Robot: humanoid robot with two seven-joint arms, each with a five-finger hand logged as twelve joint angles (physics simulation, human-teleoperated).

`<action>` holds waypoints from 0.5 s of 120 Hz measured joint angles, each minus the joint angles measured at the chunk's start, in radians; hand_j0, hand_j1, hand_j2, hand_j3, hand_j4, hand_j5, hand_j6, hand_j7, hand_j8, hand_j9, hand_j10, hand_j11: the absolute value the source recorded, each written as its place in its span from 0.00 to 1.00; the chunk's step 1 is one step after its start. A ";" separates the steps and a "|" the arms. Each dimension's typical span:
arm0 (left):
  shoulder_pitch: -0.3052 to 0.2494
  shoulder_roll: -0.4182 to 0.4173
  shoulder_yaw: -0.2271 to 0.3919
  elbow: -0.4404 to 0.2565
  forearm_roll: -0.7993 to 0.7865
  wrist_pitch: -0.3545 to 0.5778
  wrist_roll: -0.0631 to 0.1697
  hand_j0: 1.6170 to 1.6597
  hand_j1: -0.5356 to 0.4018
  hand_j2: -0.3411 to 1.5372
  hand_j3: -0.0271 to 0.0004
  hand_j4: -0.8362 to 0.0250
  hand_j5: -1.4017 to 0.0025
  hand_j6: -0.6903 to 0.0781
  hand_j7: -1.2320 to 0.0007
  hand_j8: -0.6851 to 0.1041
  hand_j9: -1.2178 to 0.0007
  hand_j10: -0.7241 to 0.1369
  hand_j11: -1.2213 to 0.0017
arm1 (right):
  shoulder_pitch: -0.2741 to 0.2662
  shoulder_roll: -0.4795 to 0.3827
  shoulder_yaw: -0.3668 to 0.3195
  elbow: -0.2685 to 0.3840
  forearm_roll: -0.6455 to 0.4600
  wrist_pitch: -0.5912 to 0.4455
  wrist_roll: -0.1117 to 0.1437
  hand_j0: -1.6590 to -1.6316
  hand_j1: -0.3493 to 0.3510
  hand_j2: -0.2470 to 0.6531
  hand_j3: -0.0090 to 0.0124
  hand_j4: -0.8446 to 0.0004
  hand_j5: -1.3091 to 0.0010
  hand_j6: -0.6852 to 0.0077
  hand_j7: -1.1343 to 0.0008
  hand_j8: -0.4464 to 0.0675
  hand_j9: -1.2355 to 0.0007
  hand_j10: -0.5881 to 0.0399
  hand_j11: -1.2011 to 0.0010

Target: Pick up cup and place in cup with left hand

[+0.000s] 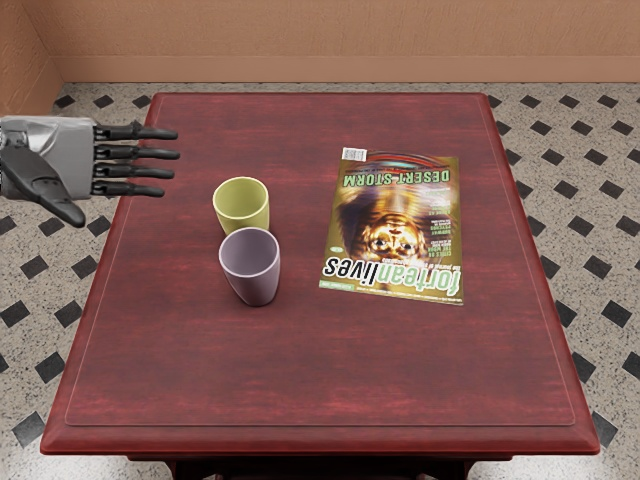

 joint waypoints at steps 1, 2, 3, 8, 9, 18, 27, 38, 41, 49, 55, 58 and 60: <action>0.000 0.001 0.001 -0.003 0.000 0.000 0.000 0.96 0.92 0.18 0.99 0.95 0.98 0.88 0.98 0.85 0.98 0.82 0.98 | 0.000 0.000 0.000 0.000 0.000 0.000 0.000 0.04 0.00 0.27 0.42 1.00 1.00 0.99 1.00 0.87 1.00 0.94 1.00; 0.000 0.004 0.001 -0.006 0.000 0.000 0.000 0.96 0.92 0.18 0.99 0.95 0.98 0.88 0.98 0.85 0.98 0.82 0.98 | 0.000 0.000 0.000 0.000 0.000 0.000 0.000 0.04 0.00 0.27 0.42 1.00 1.00 0.99 1.00 0.87 1.00 0.94 1.00; 0.000 0.007 0.002 -0.008 0.000 0.000 0.000 0.96 0.92 0.18 0.99 0.95 0.98 0.88 0.98 0.85 0.98 0.82 0.98 | 0.000 0.000 0.000 0.000 0.000 0.000 0.000 0.04 0.00 0.27 0.42 1.00 1.00 0.99 1.00 0.87 1.00 0.94 1.00; -0.001 0.010 0.004 -0.019 0.000 0.000 0.000 0.96 0.92 0.18 0.99 0.95 0.98 0.88 0.98 0.85 0.98 0.82 0.98 | 0.001 0.000 -0.003 0.000 -0.001 0.000 0.000 0.04 0.00 0.27 0.42 1.00 1.00 0.99 1.00 0.87 1.00 0.94 1.00; -0.001 0.010 0.005 -0.021 0.000 0.000 0.000 0.96 0.92 0.18 0.99 0.95 0.98 0.88 0.98 0.85 0.98 0.82 0.98 | 0.001 0.000 -0.003 0.000 -0.001 0.000 0.000 0.04 0.00 0.27 0.42 1.00 1.00 0.99 1.00 0.87 1.00 0.94 1.00; -0.005 0.012 0.006 -0.031 0.001 0.000 0.000 0.96 0.92 0.18 0.99 0.95 0.98 0.88 0.98 0.85 0.98 0.82 0.98 | 0.001 0.000 -0.007 0.000 -0.004 0.000 0.000 0.04 0.00 0.27 0.42 1.00 1.00 0.99 1.00 0.87 1.00 0.94 1.00; -0.013 0.004 0.003 -0.035 0.010 0.000 0.000 0.96 0.92 0.18 0.99 0.95 0.98 0.88 0.98 0.85 0.98 0.82 0.98 | 0.001 0.000 -0.009 0.001 -0.006 0.000 0.000 0.04 0.00 0.27 0.42 1.00 1.00 0.99 1.00 0.87 1.00 0.94 1.00; -0.077 -0.046 -0.004 -0.032 0.052 0.000 0.000 0.96 0.92 0.18 0.99 0.95 0.98 0.88 0.98 0.85 0.98 0.82 0.98 | 0.001 0.000 -0.010 0.001 -0.007 0.000 0.000 0.04 0.00 0.27 0.42 1.00 1.00 0.99 1.00 0.87 1.00 0.94 1.00; -0.092 -0.081 -0.005 -0.026 0.080 0.000 0.000 0.96 0.92 0.18 0.99 0.95 0.98 0.88 0.98 0.85 0.98 0.82 0.98 | 0.001 0.000 -0.010 0.001 -0.007 0.000 0.000 0.04 0.00 0.27 0.42 1.00 1.00 0.99 1.00 0.87 1.00 0.94 1.00; -0.129 -0.174 -0.014 -0.010 0.213 0.000 0.000 0.96 0.92 0.18 0.99 0.95 0.98 0.88 0.98 0.85 0.98 0.82 0.98 | 0.002 0.000 -0.011 0.001 -0.007 0.000 0.000 0.04 0.00 0.27 0.42 1.00 1.00 0.99 1.00 0.87 1.00 0.94 1.00; -0.135 -0.240 -0.024 0.010 0.333 0.001 0.000 0.96 0.92 0.18 0.99 0.95 0.98 0.88 0.98 0.85 0.98 0.82 0.98 | 0.002 0.000 -0.011 0.002 -0.007 0.000 0.000 0.04 0.00 0.27 0.42 1.00 1.00 0.99 1.00 0.87 1.00 0.94 1.00; -0.137 -0.278 -0.027 0.030 0.391 0.001 0.000 0.96 0.92 0.18 0.99 0.95 0.98 0.88 0.98 0.85 0.98 0.82 0.98 | 0.002 0.000 -0.011 0.002 -0.007 0.000 0.000 0.04 0.00 0.27 0.42 1.00 1.00 0.99 1.00 0.87 1.00 0.94 1.00; -0.142 -0.298 -0.028 0.043 0.429 0.001 0.000 0.96 0.92 0.18 0.99 0.95 0.98 0.88 0.98 0.85 0.98 0.82 0.98 | 0.002 0.000 -0.011 0.002 -0.008 0.000 0.000 0.04 0.00 0.27 0.42 1.00 1.00 0.99 1.00 0.87 1.00 0.94 1.00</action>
